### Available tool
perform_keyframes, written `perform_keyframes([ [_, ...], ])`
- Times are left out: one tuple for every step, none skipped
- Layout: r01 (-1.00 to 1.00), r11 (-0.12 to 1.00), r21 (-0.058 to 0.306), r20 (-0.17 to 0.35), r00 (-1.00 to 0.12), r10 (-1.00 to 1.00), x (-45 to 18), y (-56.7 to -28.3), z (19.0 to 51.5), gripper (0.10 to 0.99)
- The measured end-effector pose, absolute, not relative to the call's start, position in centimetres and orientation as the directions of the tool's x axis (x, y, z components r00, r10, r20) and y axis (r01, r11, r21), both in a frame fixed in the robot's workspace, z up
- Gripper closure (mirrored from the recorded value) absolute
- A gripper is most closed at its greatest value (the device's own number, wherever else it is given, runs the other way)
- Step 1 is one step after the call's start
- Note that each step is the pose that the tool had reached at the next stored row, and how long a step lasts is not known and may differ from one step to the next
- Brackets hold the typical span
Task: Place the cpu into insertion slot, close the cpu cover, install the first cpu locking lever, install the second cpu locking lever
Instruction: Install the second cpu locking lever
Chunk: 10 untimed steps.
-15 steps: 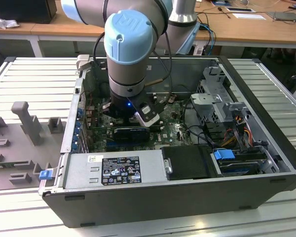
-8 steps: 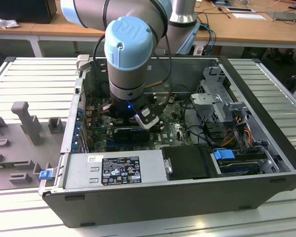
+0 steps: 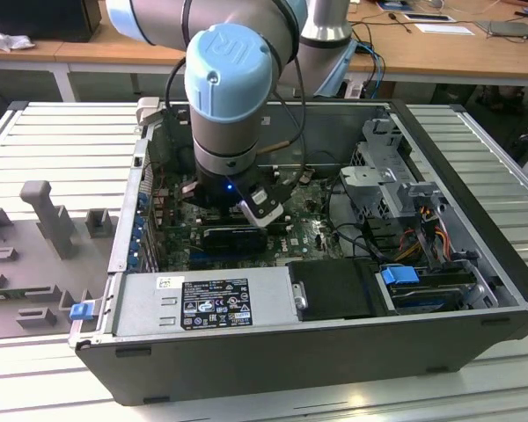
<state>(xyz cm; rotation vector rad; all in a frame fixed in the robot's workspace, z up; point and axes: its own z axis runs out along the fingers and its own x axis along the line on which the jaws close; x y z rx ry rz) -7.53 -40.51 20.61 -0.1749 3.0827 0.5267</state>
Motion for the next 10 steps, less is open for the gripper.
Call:
perform_keyframes([
  [-0.111, 0.937, 0.33, -0.027, -0.994, -0.108, -7.5, -40.5, 20.8, 0.98],
  [-0.111, 0.937, 0.33, -0.027, -0.994, -0.108, -7.5, -40.5, 21.0, 0.98],
  [-0.111, 0.937, 0.33, -0.027, -0.994, -0.108, -7.5, -40.5, 21.1, 0.98],
  [-0.111, 0.937, 0.33, -0.027, -0.994, -0.108, -7.5, -40.5, 21.4, 0.98],
  [-0.111, 0.937, 0.33, -0.026, -0.994, -0.108, -7.5, -40.5, 22.1, 0.98],
  [-0.111, 0.937, 0.331, -0.026, -0.994, -0.108, -7.5, -40.5, 22.6, 0.98],
  [-0.111, 0.937, 0.331, -0.026, -0.994, -0.108, -7.5, -40.5, 22.8, 0.98],
  [-0.111, 0.937, 0.331, -0.026, -0.994, -0.108, -7.5, -40.5, 22.8, 0.98],
  [-0.111, 0.937, 0.331, -0.026, -0.994, -0.108, -7.5, -40.5, 22.8, 0.98],
  [-0.111, 0.937, 0.331, -0.026, -0.994, -0.108, -7.5, -40.5, 22.8, 0.98],
])
